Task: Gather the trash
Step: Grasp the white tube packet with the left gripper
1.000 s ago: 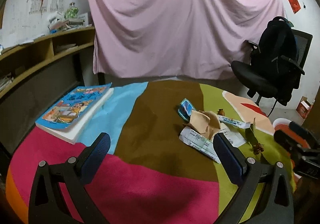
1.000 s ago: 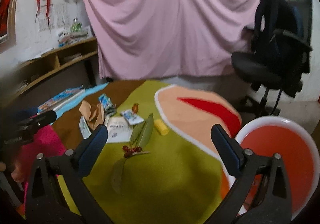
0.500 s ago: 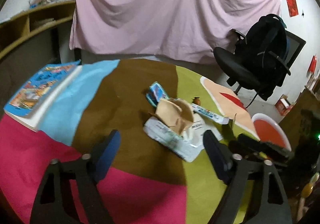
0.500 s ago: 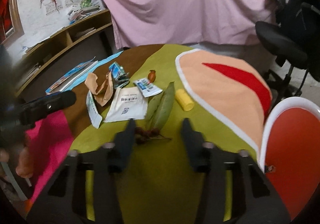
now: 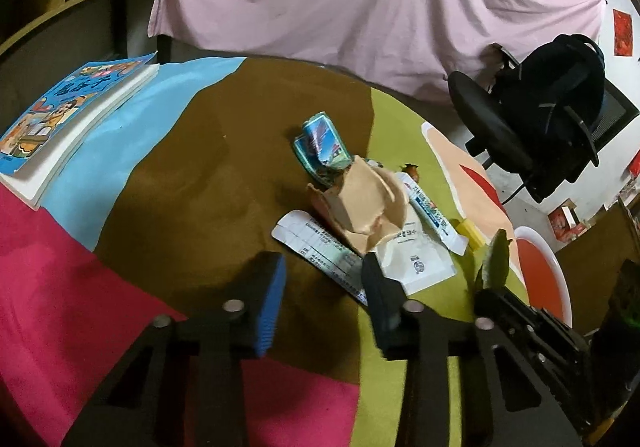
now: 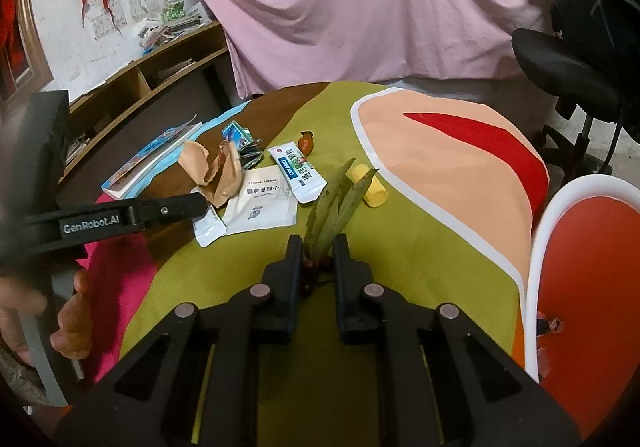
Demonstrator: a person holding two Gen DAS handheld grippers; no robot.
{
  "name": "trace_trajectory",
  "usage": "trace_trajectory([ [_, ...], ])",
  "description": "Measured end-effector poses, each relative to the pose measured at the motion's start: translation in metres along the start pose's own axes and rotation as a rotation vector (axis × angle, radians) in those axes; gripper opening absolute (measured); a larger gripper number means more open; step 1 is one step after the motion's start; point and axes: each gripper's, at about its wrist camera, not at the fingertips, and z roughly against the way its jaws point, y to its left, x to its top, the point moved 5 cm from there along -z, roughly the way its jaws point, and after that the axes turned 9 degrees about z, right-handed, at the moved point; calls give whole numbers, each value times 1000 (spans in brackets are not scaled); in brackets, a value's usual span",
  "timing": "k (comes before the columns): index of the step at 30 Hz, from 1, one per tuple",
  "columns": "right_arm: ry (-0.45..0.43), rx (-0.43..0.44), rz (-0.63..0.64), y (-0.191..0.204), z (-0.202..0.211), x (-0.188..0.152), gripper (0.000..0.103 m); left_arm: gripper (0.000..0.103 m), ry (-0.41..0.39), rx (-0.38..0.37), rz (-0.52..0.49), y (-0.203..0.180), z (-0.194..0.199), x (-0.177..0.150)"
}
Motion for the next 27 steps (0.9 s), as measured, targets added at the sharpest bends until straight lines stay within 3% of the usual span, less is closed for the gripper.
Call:
trace_trajectory([
  [5, -2, 0, 0, 0, 1, -1, 43, 24, 19, -27, 29, 5, 2, 4],
  [9, -14, -10, -5, -1, 4, -2, 43, 29, 37, -48, 75, 5, 0, 10],
  [16, -33, -13, -47, -10, 9, -3, 43, 29, 33, 2, 49, -11, -8, 8],
  [20, -27, -9, -49, -10, 8, -3, 39, 18, 32, 9, 11, -22, -11, 3],
  [27, -30, -14, -37, -8, 11, -3, 36, 10, 20, -32, -8, -21, -3, -10],
])
